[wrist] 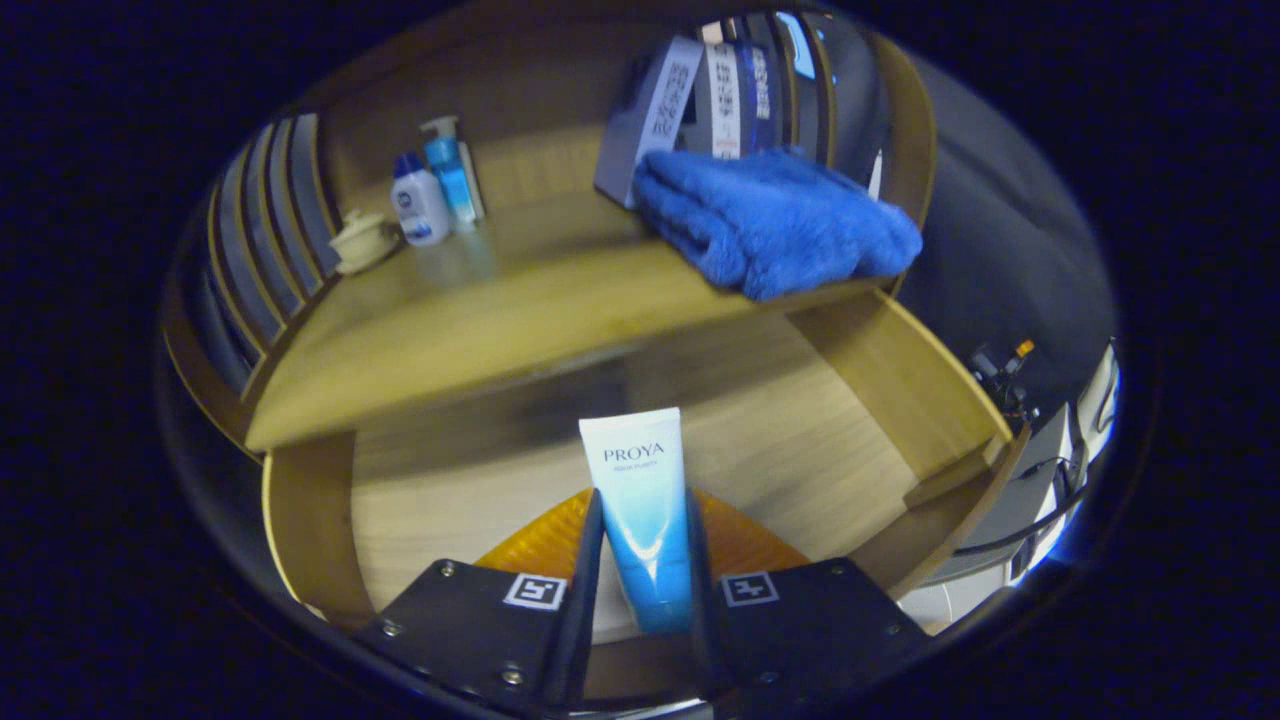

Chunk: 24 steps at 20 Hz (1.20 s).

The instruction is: Pull open the drawer, take out the items inside it, and place them on the countertop above the cabinet.

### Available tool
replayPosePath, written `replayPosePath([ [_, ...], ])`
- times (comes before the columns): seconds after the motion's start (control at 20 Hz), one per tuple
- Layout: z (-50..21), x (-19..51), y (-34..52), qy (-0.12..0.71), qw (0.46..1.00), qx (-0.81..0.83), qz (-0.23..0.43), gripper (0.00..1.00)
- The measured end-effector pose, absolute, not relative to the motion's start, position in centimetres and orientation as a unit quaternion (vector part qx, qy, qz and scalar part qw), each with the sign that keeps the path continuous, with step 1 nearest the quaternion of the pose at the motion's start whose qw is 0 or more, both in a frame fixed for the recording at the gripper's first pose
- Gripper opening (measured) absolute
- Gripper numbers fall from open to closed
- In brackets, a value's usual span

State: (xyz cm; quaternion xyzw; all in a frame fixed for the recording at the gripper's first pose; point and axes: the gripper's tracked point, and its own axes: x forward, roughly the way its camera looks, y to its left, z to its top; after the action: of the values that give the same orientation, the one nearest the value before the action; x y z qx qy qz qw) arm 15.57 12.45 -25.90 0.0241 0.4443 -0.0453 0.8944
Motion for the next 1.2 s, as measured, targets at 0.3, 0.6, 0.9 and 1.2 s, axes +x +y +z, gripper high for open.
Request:
replayPosePath([
  [0.3, -18.9, 20.5, 14.8, 0.347, 0.937, 0.046, -0.014, 0.42],
  [0.6, -18.2, 25.2, 17.6, 0.332, 0.942, 0.027, 0.033, 0.42],
  [0.9, -20.7, 27.3, 18.6, 0.352, 0.934, 0.018, 0.058, 0.42],
  [1.2, -22.7, 28.1, 19.0, 0.353, 0.933, 0.026, 0.069, 0.47],
])
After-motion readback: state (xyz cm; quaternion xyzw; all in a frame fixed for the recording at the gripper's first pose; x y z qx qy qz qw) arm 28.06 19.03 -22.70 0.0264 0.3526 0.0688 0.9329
